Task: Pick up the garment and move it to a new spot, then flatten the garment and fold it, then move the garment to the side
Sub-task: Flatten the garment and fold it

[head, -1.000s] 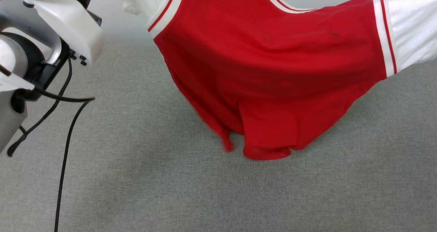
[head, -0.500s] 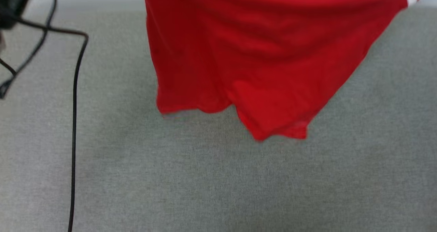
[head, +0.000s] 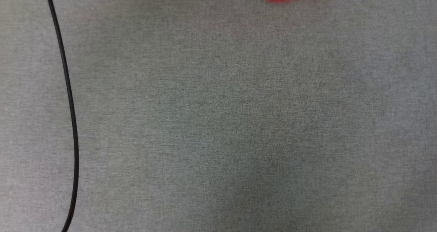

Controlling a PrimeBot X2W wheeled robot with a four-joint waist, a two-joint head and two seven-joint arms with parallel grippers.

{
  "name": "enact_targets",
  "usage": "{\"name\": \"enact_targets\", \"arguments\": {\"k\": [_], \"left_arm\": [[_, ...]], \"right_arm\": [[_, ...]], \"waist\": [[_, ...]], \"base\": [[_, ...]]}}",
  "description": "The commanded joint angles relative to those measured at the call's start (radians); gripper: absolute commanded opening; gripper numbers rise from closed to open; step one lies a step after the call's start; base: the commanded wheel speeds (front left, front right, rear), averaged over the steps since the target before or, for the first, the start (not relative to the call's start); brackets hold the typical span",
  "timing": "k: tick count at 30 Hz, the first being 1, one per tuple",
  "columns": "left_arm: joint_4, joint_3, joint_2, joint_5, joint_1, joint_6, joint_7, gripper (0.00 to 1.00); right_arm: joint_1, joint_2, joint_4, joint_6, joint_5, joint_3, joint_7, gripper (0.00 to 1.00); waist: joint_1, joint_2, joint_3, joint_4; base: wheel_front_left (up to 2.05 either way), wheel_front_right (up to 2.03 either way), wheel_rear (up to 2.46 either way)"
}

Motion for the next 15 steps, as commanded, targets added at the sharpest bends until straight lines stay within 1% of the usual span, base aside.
{"name": "enact_targets", "arguments": {"k": [1, 4, 8, 12, 15], "left_arm": [[0.018, 0.004, -0.007, 0.004, -0.032, -0.009, -0.012, 0.0], [0.071, 0.006, -0.02, 0.011, -0.078, -0.023, -0.039, 0.0], [0.136, -0.002, -0.038, 0.011, -0.099, -0.044, -0.066, 0.0], [0.192, -0.009, -0.052, 0.002, -0.081, -0.059, -0.098, 0.0], [0.222, -0.022, -0.058, -0.003, -0.047, -0.072, -0.125, 0.0]], "right_arm": [[-0.037, 0.005, 0.021, -0.001, -0.008, 0.006, -0.019, 0.0], [-0.104, 0.017, 0.089, -0.001, -0.013, 0.032, -0.048, 0.0], [-0.164, 0.025, 0.175, -0.001, -0.008, 0.066, -0.084, 0.0], [-0.174, 0.036, 0.247, -0.001, 0.02, 0.103, -0.126, 0.0], [-0.143, 0.037, 0.285, -0.001, 0.041, 0.148, -0.166, 0.0]], "waist": [[-0.0003, 0.0, 0.011, -0.006], [-0.0003, 0.0, 0.022, -0.009], [-0.0003, 0.0, 0.046, -0.01], [-0.0003, 0.0, 0.07, -0.011], [-0.0003, 0.0, 0.078, -0.012]], "base": [[0.0, 0.0, 0.0], [0.0, 0.0, 0.0], [0.0, 0.0, 0.0], [0.0, 0.0, 0.0], [0.0, 0.0, 0.0]]}}
